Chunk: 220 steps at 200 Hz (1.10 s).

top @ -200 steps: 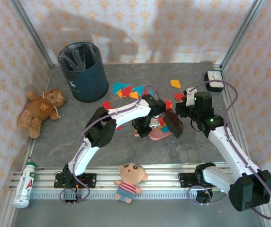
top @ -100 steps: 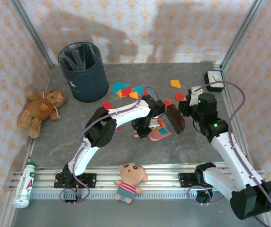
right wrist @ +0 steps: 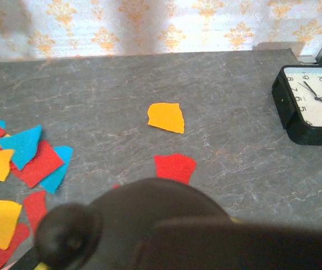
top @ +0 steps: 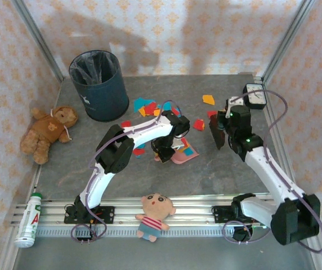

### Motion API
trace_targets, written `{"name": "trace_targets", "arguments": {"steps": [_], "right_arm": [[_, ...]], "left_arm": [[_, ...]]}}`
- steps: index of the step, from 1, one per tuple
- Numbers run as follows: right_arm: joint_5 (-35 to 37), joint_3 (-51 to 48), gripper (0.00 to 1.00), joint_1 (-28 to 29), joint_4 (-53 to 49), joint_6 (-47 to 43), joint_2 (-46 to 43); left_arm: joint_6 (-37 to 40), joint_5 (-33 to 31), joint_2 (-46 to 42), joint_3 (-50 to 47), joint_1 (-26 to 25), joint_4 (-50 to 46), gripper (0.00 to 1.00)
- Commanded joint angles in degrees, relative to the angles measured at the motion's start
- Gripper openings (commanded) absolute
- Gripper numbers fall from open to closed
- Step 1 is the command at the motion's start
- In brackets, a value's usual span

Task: Sweep away the paper scraps from the table

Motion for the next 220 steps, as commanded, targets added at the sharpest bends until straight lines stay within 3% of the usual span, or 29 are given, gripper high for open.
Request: {"name": "trace_targets", "arguments": {"steps": [1,54,113,182,220], "right_arm": [[2.16,4.49,0.0,0.26,7.15,-4.62,2.17],[-2.22,9.87,0.0,0.3,10.2,-9.43,12.03],[-13.08,11.86,0.0,0.28,6.65,-11.76,16.98],[-18.94,7.0,0.0,0.28,0.89,-9.72,11.75],[-18.09,3.99,0.0,2.03,-0.77,-7.13,8.35]], "left_arm": [[-0.72,-0.77,-2.28,-1.22,0.46,-0.51,0.0],[-1.01,0.1,-1.86,-1.39,1.0,0.04,0.0],[-0.98,0.32,-1.94,-1.91,1.09,0.06,0.0],[-1.13,0.55,-1.47,-1.6,1.09,0.04,0.0],[-1.01,1.18,-1.48,-1.32,1.01,0.21,0.0]]}}
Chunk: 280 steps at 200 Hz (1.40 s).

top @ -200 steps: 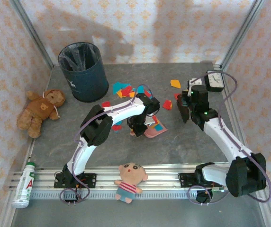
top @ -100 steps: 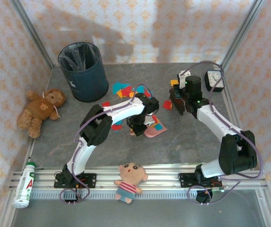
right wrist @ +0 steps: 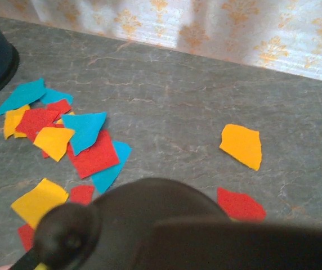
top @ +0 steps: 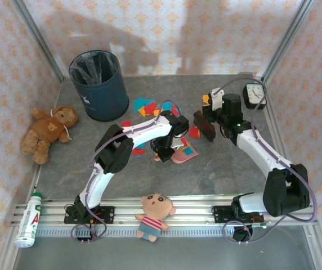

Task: Sweep away the paper scraps from the table

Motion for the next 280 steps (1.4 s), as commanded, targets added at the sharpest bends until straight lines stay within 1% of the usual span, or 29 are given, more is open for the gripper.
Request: {"name": "trace_targets", "arguments": {"steps": [1,37,77,107,112,131,166,184,197,221,244,280], "right_arm": [[-0.67,-2.16,0.0,1.62,-3.42,2.53,-2.45],[2.31,-2.46,0.0,5.45,-5.51,4.72,-3.97],[3.4,-2.55,0.0,8.49,-7.38,7.33,-6.83],[2.83,-2.04,0.0,8.9,-8.81,9.28,-7.92],[2.7,-2.02,0.0,8.86,-8.83,9.52,-9.73],[3.93,-2.5,0.0,8.89,-7.8,10.68,-11.7],[11.93,-4.24,0.0,8.91,-5.25,12.62,-15.28],[16.29,-4.65,0.0,8.84,-5.69,12.85,-16.13],[18.84,-4.59,0.0,8.87,-6.9,12.57,-15.92],[26.14,-4.54,0.0,8.86,-8.28,12.83,-15.34],[31.97,-4.64,0.0,8.88,-6.5,13.08,-14.95],[37.43,-3.84,0.0,7.85,-1.23,11.48,-12.19]], "left_arm": [[-0.82,0.64,-1.08,-0.5,0.53,-0.88,0.0],[-1.05,1.0,-0.93,-0.34,0.47,-0.66,0.0],[-1.32,1.4,-1.18,-0.61,0.43,-0.23,0.0],[-1.38,1.39,-1.36,-1.1,0.43,0.13,0.0],[-1.36,1.42,-1.44,-1.17,0.48,0.22,0.0],[-1.41,1.52,-1.6,-1.38,0.44,0.3,0.0],[-1.18,1.87,-2.48,-2.22,0.22,0.5,0.0],[-0.98,1.98,-3.01,-2.43,-0.07,0.64,0.0],[-0.97,1.97,-3.22,-2.62,-0.09,0.74,0.0],[-1.22,1.76,-3.9,-2.88,-0.11,1.3,0.0],[-1.27,1.34,-4.51,-3.39,-0.09,1.8,0.0],[-1.65,0.81,-5.45,-4.88,-0.09,2.32,0.0]]}}
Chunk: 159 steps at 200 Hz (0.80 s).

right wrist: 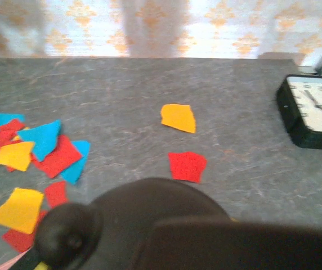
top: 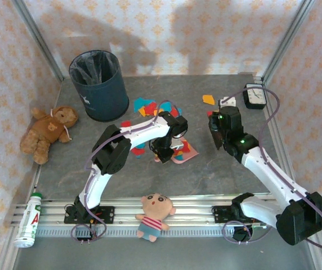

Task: Sweep away the paper scraps from the table

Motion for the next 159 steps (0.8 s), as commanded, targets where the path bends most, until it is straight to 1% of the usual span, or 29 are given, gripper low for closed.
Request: {"name": "trace_targets", "arguments": {"steps": [1,26,60,87,117,159], "right_arm": [[7.95,0.72,0.0,-0.86,6.51,-0.61,1.65],[10.2,2.86,0.0,-3.12,9.46,-2.25,5.08],[8.8,5.33,0.0,-6.93,13.26,-3.81,10.28],[5.02,6.82,0.0,-9.6,17.6,-6.33,14.32],[1.59,9.77,0.0,-11.6,19.24,-8.18,19.34],[-5.13,12.67,0.0,-12.08,21.75,-11.13,25.71]], "left_arm": [[-0.67,-0.57,-2.83,-1.43,0.0,-0.43,0.0],[-0.77,-1.02,-3.2,-2.0,-0.01,-0.34,0.0],[-0.85,-1.14,-3.51,-2.28,0.03,-0.25,0.0],[-0.86,-1.21,-3.55,-2.02,0.03,-0.38,0.0],[-0.94,-1.17,-4.05,-2.27,-0.04,-0.52,0.0],[-1.29,-1.21,-4.52,-2.54,0.0,-0.52,0.0]]}}
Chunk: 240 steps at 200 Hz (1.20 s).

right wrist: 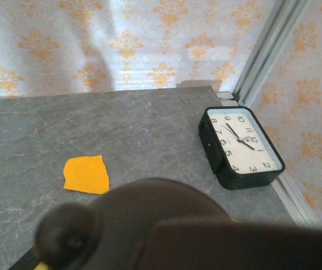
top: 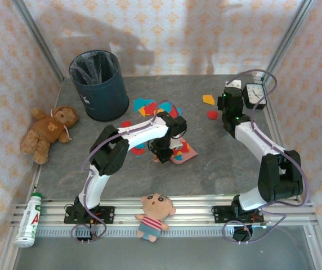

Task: Sweep away the paper scraps from the table

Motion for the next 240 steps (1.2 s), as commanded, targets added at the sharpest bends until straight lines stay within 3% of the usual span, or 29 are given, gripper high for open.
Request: {"name": "trace_targets", "arguments": {"steps": [1,45,125,240], "right_arm": [[-5.13,3.26,0.0,-0.09,4.51,-2.92,2.36],[-14.69,4.91,0.0,-0.08,0.21,-4.41,4.43],[-27.58,-1.51,0.0,-0.01,-6.26,-7.73,-1.35],[-28.84,-8.21,0.0,6.27,-11.66,-2.71,-8.97]], "left_arm": [[-0.8,-1.22,-2.72,-0.66,-0.02,-1.08,0.0],[-1.15,-1.51,-2.74,-0.61,-0.05,-1.2,0.0],[-0.97,-2.89,-1.13,1.29,0.03,-2.14,0.0],[-1.41,-3.46,2.04,4.42,0.03,-2.58,0.0]]}}
